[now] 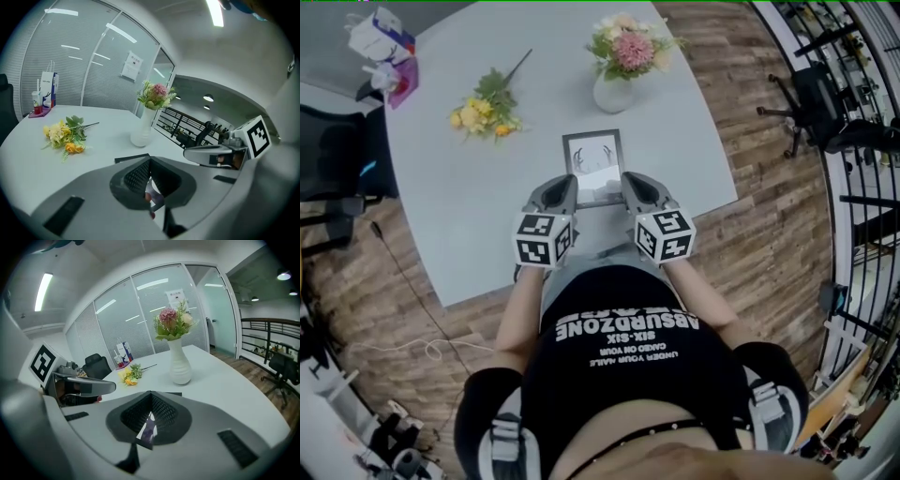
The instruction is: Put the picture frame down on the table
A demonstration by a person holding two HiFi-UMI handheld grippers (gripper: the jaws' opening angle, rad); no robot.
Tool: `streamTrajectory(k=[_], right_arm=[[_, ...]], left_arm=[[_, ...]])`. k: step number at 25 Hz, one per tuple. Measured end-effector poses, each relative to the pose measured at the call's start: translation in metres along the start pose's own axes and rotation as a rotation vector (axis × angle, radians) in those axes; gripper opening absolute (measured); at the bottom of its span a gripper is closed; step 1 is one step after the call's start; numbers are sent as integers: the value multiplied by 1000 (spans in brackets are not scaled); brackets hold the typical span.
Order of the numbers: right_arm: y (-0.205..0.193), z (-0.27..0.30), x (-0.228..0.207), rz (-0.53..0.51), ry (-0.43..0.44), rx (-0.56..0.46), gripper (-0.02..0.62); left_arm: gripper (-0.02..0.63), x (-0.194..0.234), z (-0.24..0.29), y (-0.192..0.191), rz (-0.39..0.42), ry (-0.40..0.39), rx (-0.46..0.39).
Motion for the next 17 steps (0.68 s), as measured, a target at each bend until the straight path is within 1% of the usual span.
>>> streamTrajectory(k=[5,17], right_arm=[[-1,-1,1,-9,5,2,15],[-13,-6,-6,-7,2,27,15]], left_arm=[[15,-4,1,0,2,-2,-5],[15,-10,11,-9,13,-5,25]])
Point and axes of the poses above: the fingertips, and each gripper's own axes: z forward along the fingers, x to its left, y out of its top, the point moved 4 cm from there along -z, backward along the fingers, and after that the axes turned 11 degrees about -z, right-handed, at the moved point
